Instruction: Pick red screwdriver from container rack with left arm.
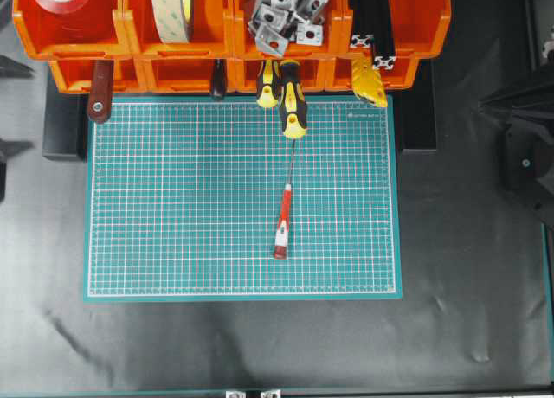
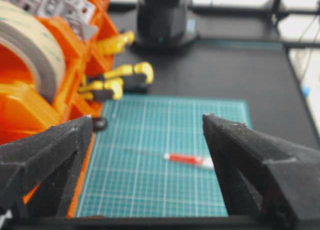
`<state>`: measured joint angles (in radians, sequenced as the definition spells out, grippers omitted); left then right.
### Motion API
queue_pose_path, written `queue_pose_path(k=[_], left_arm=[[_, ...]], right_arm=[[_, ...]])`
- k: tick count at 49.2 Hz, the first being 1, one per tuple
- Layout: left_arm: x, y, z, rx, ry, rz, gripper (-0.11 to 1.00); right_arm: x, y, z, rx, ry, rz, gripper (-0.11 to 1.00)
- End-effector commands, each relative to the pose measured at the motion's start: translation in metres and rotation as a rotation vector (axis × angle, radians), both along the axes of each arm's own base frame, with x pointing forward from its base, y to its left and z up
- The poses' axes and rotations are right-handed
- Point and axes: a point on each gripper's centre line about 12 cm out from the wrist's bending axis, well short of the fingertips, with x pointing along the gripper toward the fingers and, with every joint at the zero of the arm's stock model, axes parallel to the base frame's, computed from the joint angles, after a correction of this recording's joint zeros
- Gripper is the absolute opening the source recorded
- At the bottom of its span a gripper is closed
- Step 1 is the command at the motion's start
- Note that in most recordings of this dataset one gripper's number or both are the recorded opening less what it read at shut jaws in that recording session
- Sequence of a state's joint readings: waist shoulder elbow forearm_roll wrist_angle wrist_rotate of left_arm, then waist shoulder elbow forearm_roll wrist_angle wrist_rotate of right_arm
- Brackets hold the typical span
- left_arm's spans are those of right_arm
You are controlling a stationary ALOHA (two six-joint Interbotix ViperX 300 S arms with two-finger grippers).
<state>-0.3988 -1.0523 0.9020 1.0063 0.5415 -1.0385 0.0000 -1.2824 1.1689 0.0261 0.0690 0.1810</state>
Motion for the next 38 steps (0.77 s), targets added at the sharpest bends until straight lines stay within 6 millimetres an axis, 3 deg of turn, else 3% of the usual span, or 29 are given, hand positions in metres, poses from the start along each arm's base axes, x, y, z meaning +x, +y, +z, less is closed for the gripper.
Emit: queue_pose_path(k=[1,12,38], left_arm=[[-0.010,0.005,0.004,-0.022,-0.035,0.008,0.86],[-0.027,0.014,0.000,-0.046,-0.070,0.026,0.86],[-0.027,0.017,-0.009,-0.040,-0.043,0.047,0.86]], right_arm=[[0.002,0.000,0.008,-0.006,-0.028,-0.002,0.00],[0.003,-0.001,0.008,-0.011,-0.049,-0.003,0.00],[0.004,-0.001,0.000,-0.023,-0.055,-0.006,0.00]])
